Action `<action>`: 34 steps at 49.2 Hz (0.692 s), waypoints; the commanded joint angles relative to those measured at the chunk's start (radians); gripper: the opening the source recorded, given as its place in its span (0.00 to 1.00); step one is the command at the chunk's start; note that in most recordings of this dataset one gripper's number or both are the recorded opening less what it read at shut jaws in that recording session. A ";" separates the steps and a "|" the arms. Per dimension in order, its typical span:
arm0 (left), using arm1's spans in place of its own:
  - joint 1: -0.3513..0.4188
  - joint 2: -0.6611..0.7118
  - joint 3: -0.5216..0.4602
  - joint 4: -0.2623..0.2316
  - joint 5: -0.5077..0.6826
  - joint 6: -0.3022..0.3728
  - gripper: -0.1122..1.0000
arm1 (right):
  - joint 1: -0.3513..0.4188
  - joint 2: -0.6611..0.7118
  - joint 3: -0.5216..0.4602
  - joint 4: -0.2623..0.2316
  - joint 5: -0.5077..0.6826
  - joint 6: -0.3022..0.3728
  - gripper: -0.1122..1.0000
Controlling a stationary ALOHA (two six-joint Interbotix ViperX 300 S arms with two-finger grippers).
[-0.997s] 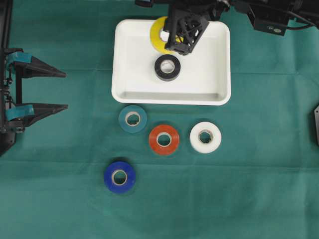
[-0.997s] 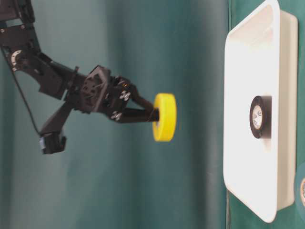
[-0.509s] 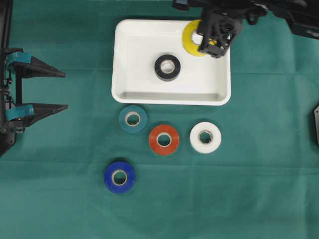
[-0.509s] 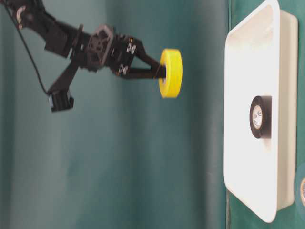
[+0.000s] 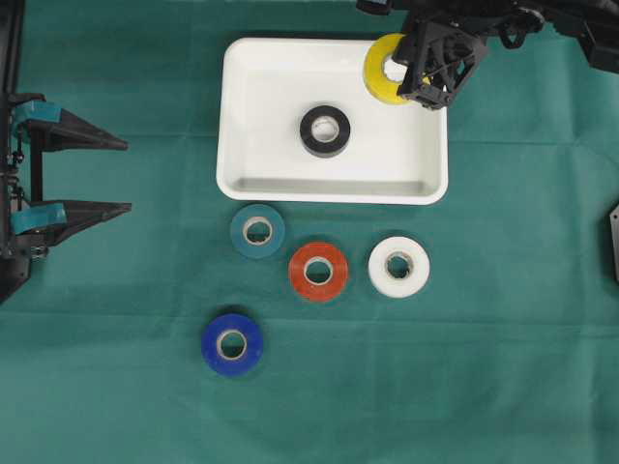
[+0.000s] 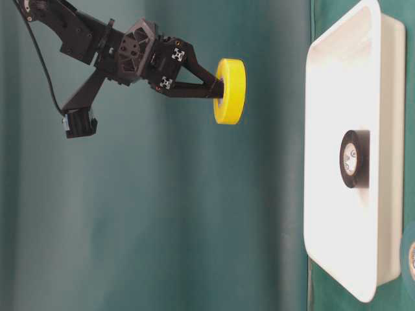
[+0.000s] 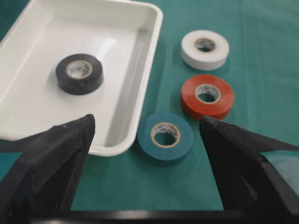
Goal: Pick up the tape from a random location and place it into the white case.
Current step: 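Carry the yellow tape with the right gripper over the white tray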
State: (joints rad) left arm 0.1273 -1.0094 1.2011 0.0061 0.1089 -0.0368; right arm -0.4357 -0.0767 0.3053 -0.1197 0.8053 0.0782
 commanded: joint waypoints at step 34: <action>-0.002 0.009 -0.012 0.000 -0.006 0.002 0.92 | -0.002 0.014 0.048 0.005 -0.098 0.002 0.36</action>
State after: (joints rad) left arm 0.1273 -1.0094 1.2011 0.0061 0.1120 -0.0368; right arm -0.4357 -0.0614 0.3528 -0.1181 0.7363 0.0782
